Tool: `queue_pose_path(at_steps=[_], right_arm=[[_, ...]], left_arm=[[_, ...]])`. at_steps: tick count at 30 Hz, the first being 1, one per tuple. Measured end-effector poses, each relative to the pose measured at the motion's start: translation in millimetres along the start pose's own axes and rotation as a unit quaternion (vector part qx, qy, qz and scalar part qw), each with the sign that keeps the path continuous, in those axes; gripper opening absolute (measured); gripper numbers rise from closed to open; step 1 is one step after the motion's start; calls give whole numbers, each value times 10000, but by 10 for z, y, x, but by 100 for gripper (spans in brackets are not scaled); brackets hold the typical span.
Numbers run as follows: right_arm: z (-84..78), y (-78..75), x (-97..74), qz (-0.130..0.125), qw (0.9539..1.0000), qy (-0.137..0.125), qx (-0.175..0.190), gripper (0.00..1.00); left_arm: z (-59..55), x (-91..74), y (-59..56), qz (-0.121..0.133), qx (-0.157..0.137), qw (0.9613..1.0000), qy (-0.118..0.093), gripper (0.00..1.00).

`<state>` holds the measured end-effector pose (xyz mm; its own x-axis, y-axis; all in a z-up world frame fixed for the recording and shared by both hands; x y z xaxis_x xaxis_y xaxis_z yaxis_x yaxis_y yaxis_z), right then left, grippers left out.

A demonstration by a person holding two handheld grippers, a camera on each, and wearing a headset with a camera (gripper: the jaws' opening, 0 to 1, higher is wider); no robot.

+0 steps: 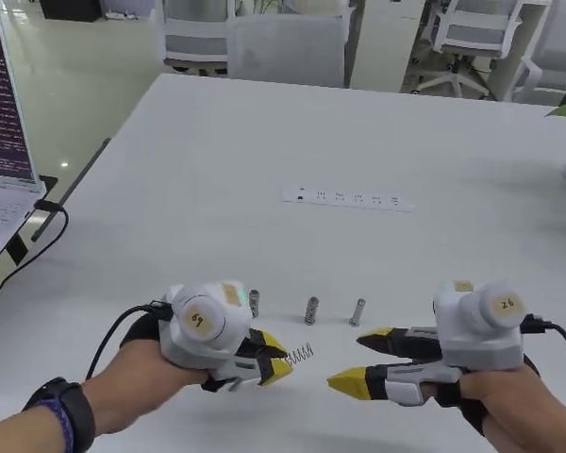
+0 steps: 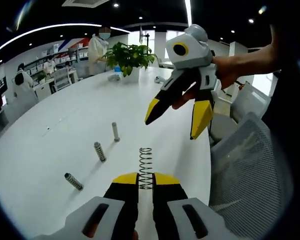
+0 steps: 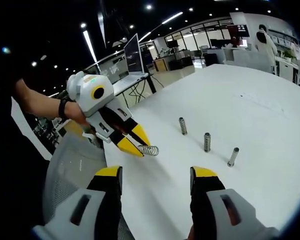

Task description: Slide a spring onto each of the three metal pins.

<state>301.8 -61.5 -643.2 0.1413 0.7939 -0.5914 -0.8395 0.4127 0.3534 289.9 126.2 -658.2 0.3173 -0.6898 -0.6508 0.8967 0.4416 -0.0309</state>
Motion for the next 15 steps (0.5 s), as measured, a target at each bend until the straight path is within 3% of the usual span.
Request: queue_pose_path(at_steps=[15], right_arm=[[189, 36, 171, 308, 9991, -282, 94, 36]], left_arm=[[142, -63, -59, 92, 18, 9995, -302, 2]])
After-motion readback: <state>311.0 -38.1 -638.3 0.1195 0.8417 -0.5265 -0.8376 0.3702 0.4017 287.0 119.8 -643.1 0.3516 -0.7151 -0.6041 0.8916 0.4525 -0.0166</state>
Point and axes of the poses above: the centre of the closed fingertips' face, and the gripper's own axes: x roughly forward along the fingers, y roughly to its left, z roughly out of its top, the point moved 9 cm from there along -x, roughly backward along the fingers, and after that the axes turned 5 degrees about y, right-handed, at the moved point
